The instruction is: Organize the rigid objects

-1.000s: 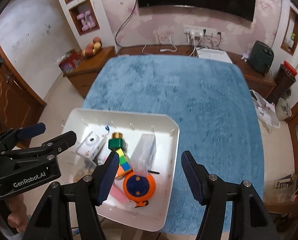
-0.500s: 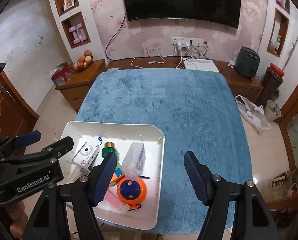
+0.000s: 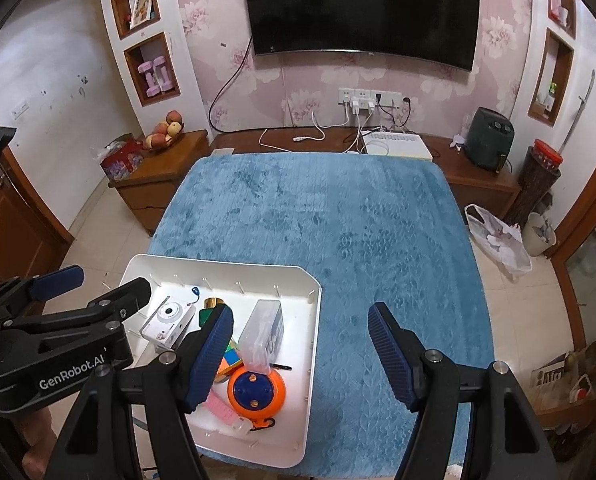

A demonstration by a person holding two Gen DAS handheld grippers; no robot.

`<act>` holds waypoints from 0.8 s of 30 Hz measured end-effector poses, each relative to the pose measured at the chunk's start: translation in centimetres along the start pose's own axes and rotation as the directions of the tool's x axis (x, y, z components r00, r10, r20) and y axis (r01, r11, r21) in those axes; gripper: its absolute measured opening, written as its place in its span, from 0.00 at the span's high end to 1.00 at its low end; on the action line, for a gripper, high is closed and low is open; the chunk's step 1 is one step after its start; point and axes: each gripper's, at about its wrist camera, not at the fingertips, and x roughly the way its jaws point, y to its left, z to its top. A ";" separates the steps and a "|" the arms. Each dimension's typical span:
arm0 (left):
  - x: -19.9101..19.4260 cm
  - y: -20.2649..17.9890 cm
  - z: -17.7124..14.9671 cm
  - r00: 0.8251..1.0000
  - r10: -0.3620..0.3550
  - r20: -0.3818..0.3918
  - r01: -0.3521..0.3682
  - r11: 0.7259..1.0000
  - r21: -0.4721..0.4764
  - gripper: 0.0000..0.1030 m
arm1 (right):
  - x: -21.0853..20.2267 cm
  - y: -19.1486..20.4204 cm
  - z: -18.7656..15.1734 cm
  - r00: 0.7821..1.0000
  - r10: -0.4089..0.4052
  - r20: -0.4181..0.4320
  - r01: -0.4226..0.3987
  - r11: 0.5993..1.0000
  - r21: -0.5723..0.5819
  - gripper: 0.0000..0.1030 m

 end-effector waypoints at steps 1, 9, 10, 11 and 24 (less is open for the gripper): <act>0.0 0.0 0.0 1.000 0.000 -0.001 0.000 1.000 0.002 0.18 | 0.1 0.0 0.0 1.000 0.001 -0.002 -0.001 1.000 0.000 0.31; 0.3 -0.3 0.0 1.000 0.001 -0.009 -0.001 1.000 0.002 0.18 | 0.5 0.0 0.0 1.000 0.006 -0.010 -0.006 1.000 -0.001 0.31; 0.4 -0.4 0.0 1.000 0.001 -0.010 -0.001 1.000 0.000 0.18 | 0.6 0.0 0.0 1.000 0.006 -0.010 -0.006 1.000 -0.001 0.31; 0.4 -0.4 0.0 1.000 0.001 -0.010 -0.001 1.000 0.001 0.18 | 0.6 0.0 0.0 1.000 0.006 -0.010 -0.006 1.000 -0.001 0.31; 0.8 -0.6 -0.3 1.000 0.002 -0.021 -0.002 1.000 -0.005 0.18 | 0.7 0.2 0.0 1.000 0.013 -0.013 -0.014 1.000 -0.006 0.31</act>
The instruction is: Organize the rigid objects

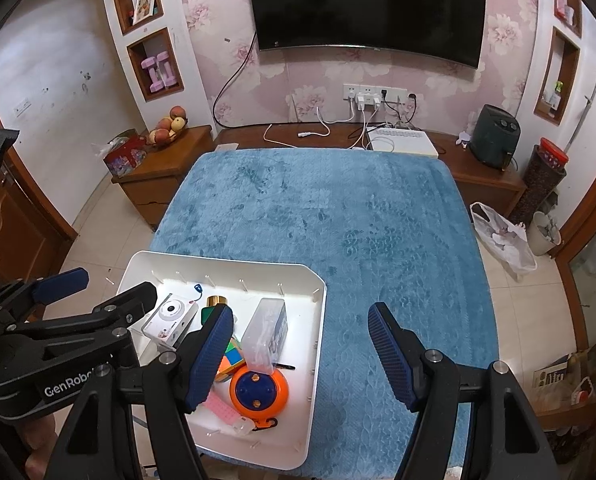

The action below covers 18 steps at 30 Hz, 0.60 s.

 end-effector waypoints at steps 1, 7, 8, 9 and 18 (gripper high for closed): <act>0.0 0.0 0.0 1.000 0.000 -0.001 0.000 1.000 -0.001 0.18 | 0.0 0.0 0.0 1.000 0.000 0.000 0.000 1.000 0.000 0.31; 0.0 -0.1 -0.2 1.000 0.002 -0.009 -0.002 1.000 -0.006 0.18 | 0.1 0.1 0.0 1.000 0.007 -0.011 -0.007 1.000 0.003 0.31; 0.0 -0.1 -0.2 1.000 0.002 -0.011 -0.002 1.000 -0.007 0.18 | 0.1 0.2 -0.1 1.000 0.008 -0.014 -0.008 1.000 0.004 0.31; 0.0 -0.1 -0.3 1.000 0.001 -0.012 -0.001 1.000 -0.007 0.18 | 0.1 0.1 -0.2 1.000 0.009 -0.016 -0.009 1.000 0.005 0.31; 0.0 -0.1 -0.3 1.000 0.003 -0.012 -0.003 1.000 -0.007 0.18 | 0.1 0.1 -0.2 1.000 0.010 -0.018 -0.010 1.000 0.005 0.31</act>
